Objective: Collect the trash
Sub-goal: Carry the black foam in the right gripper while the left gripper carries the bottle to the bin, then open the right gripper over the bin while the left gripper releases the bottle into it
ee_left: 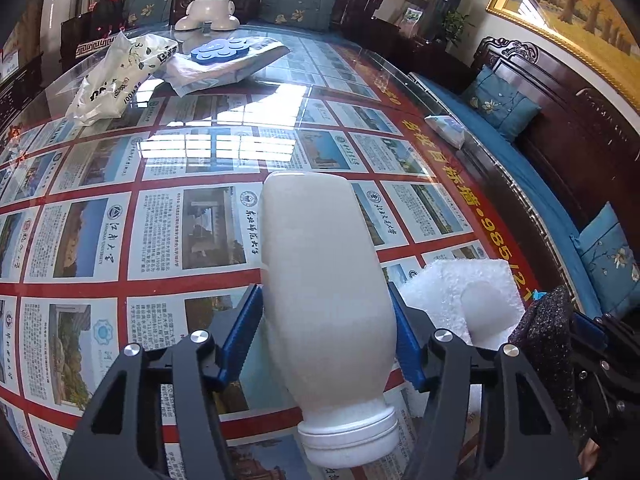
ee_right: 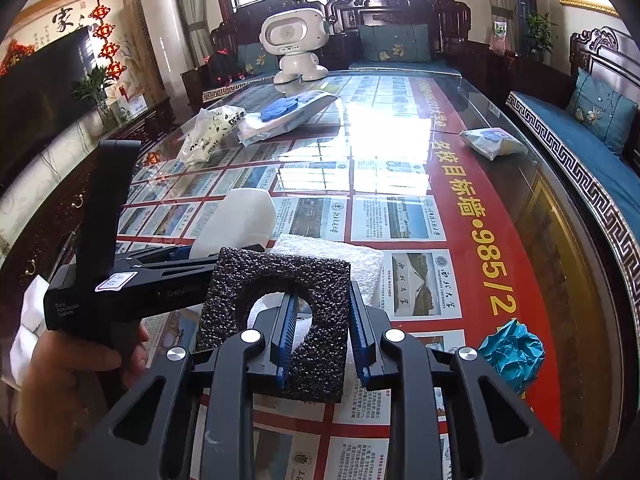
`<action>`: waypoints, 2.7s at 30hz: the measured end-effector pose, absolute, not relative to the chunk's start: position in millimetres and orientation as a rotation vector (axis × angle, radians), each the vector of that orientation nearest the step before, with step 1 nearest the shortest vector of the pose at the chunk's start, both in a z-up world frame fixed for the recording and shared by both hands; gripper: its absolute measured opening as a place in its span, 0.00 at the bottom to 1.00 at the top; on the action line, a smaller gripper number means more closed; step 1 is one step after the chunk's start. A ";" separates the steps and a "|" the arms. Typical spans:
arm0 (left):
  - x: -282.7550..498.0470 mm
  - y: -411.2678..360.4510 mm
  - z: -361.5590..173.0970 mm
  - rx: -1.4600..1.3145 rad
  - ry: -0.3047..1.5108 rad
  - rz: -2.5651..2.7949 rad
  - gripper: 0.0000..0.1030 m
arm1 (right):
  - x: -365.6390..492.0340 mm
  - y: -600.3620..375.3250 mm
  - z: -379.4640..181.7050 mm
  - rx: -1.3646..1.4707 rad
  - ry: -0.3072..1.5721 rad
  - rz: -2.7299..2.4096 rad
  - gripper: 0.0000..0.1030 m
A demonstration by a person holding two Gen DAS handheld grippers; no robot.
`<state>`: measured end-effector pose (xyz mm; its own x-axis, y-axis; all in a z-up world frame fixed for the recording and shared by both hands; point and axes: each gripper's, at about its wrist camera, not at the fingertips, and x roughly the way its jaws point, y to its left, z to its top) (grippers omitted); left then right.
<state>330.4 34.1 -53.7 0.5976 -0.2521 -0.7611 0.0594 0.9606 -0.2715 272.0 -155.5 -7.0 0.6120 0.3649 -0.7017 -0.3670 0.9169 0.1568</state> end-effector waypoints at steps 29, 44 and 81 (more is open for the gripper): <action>222.7 22.9 8.7 -0.168 0.714 -0.246 0.56 | 215.6 -167.3 27.4 0.018 0.712 0.458 0.24; 30.0 -15.2 33.4 -0.117 0.691 -0.366 0.55 | 29.6 -204.7 44.7 0.039 0.669 0.543 0.24; -211.8 -81.1 -134.6 -0.010 1.036 -0.592 0.51 | -228.2 -254.8 -103.6 -0.088 0.969 0.349 0.57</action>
<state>-211.8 -81.1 -134.6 0.3689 -0.4662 -0.8041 0.4567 0.8444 -0.2800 -228.2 -254.8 -103.6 0.5147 0.2514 -0.8197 -0.3294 0.9407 0.0816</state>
